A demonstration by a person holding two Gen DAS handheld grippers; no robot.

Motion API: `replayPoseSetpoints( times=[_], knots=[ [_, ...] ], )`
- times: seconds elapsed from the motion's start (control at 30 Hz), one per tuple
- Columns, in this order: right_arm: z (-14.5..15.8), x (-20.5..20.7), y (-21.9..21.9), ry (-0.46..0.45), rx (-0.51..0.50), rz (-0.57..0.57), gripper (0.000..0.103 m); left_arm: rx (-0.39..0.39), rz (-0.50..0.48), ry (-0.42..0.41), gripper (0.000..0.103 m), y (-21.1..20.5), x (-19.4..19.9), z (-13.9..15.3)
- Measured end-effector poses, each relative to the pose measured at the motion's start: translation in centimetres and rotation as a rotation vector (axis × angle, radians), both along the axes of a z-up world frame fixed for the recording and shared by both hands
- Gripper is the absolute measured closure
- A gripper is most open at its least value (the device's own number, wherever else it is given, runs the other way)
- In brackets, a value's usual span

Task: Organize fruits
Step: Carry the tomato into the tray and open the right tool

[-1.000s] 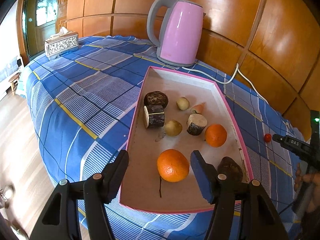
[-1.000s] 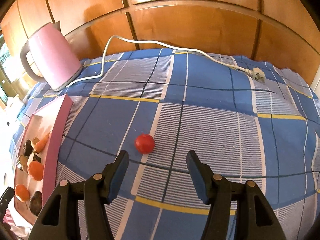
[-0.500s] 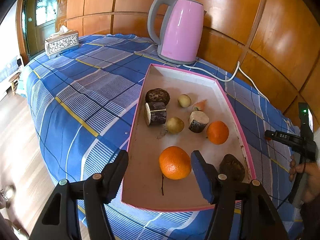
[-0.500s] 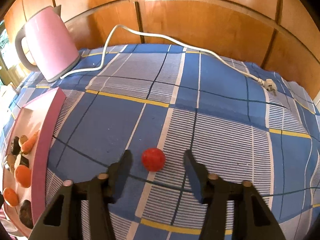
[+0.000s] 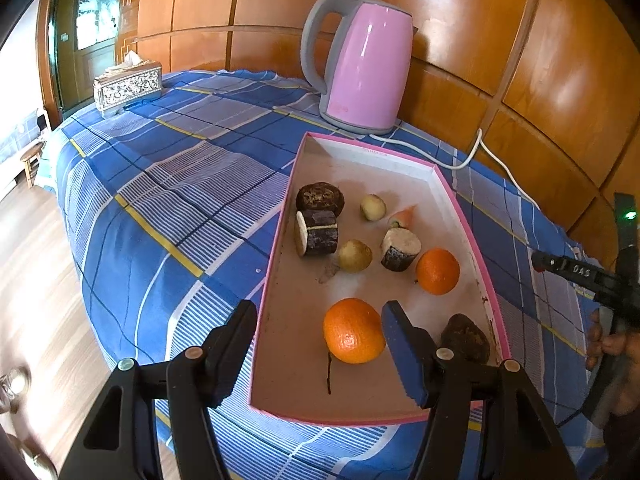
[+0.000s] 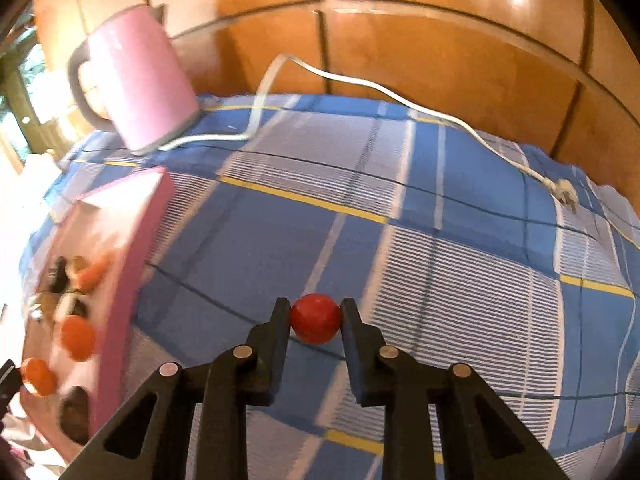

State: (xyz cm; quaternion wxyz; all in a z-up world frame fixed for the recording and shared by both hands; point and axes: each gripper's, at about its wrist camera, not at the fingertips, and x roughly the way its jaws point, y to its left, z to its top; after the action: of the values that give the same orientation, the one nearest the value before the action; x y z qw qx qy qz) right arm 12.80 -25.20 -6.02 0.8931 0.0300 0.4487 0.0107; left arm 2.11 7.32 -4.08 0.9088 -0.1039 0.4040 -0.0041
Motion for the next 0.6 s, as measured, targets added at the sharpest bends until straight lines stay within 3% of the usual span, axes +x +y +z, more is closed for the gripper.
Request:
replayPoseSetpoints(
  times=[0.3, 0.6],
  knots=[
    [3.8, -0.4, 6.8, -0.069, 0.091, 0.216, 0.078, -0.006, 0.030, -0.009, 0.037, 1.0, -0.1, 0.3],
    [2.7, 1.1, 13.9, -0.019, 0.079, 0.353, 0.078, -0.004, 0.041, -0.012, 0.036, 1.5, -0.3, 0.3]
  ],
)
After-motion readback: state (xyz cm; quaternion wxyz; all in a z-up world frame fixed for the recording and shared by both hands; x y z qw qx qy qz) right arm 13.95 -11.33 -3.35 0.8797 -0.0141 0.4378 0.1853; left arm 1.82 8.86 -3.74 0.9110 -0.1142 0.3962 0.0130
